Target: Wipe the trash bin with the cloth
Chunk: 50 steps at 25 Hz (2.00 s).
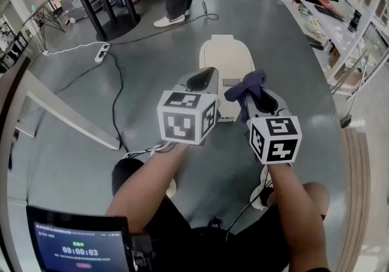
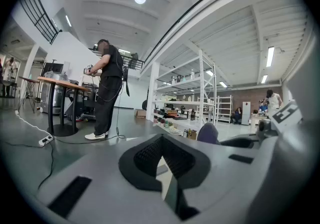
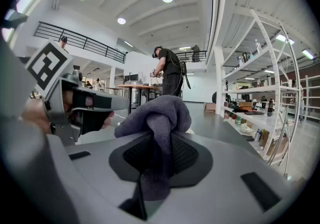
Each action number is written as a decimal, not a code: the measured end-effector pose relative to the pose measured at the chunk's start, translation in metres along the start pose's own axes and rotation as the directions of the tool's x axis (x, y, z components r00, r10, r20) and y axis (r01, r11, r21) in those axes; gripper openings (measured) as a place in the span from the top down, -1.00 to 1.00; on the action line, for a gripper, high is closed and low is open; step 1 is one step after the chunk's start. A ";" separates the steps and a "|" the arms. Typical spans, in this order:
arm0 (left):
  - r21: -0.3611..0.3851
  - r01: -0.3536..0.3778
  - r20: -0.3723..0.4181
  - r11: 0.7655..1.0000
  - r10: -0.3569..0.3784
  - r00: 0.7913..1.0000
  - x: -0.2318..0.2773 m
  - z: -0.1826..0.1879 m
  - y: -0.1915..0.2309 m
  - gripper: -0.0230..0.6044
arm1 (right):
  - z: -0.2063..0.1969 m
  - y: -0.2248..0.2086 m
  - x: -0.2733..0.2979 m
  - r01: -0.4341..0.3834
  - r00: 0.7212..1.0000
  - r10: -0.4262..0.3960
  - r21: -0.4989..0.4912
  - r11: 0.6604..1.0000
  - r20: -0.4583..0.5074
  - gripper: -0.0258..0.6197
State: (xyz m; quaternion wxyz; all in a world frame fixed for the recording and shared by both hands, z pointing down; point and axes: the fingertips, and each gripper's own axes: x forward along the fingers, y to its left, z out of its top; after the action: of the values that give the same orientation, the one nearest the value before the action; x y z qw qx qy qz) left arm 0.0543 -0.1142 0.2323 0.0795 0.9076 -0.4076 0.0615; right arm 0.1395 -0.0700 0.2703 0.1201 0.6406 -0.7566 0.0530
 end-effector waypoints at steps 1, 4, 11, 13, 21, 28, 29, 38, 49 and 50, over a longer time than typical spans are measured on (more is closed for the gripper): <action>-0.016 -0.001 0.004 1.000 0.001 1.000 0.003 0.002 0.000 0.94 | 0.001 -0.003 0.002 0.001 1.000 -0.001 0.008 1.000 0.004 0.67; -0.033 0.002 0.014 0.999 -0.002 1.000 0.015 0.006 0.001 0.94 | 0.008 -0.010 0.011 -0.001 1.000 0.000 0.034 0.999 0.019 0.67; 0.010 -0.035 -0.034 0.999 0.035 0.999 0.034 -0.006 0.026 0.94 | 0.006 -0.028 0.054 -0.005 1.000 0.004 0.042 0.999 0.015 0.66; 0.008 -0.051 -0.048 0.999 0.051 0.998 0.041 -0.007 0.037 0.94 | 0.004 -0.035 0.069 -0.009 1.000 0.009 0.036 0.999 0.005 0.67; -0.050 -0.110 -0.095 0.993 0.105 0.990 0.086 -0.020 0.077 0.94 | -0.012 -0.043 0.133 -0.120 0.987 0.122 0.020 0.993 -0.105 0.66; -0.003 -0.092 -0.124 0.996 0.091 0.988 0.122 -0.028 0.094 0.94 | -0.020 -0.051 0.176 -0.149 0.978 0.150 0.018 0.989 -0.147 0.66; 0.006 -0.085 -0.126 0.996 0.085 0.988 0.124 -0.028 0.096 0.94 | -0.020 -0.051 0.181 -0.154 0.976 0.154 0.011 0.988 -0.151 0.67; -0.017 -0.092 -0.153 0.996 0.088 0.984 0.150 -0.035 0.148 0.94 | -0.012 -0.044 0.256 -0.183 0.950 0.170 -0.027 0.983 -0.262 0.66; 0.085 -0.143 -0.214 0.986 0.159 0.964 0.164 -0.068 0.225 0.94 | -0.001 -0.032 0.375 -0.137 0.891 0.171 0.109 0.985 -0.421 0.66; 0.097 -0.145 -0.222 0.985 0.163 0.961 0.162 -0.072 0.227 0.94 | -0.003 -0.032 0.383 -0.133 0.883 0.175 0.125 0.983 -0.435 0.67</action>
State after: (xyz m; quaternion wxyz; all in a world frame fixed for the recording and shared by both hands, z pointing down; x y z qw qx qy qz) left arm -0.0127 -0.3672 0.3532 0.0844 0.8625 -0.4623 0.1878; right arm 0.1139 -0.4414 0.3663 0.2553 0.5544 -0.7543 0.2417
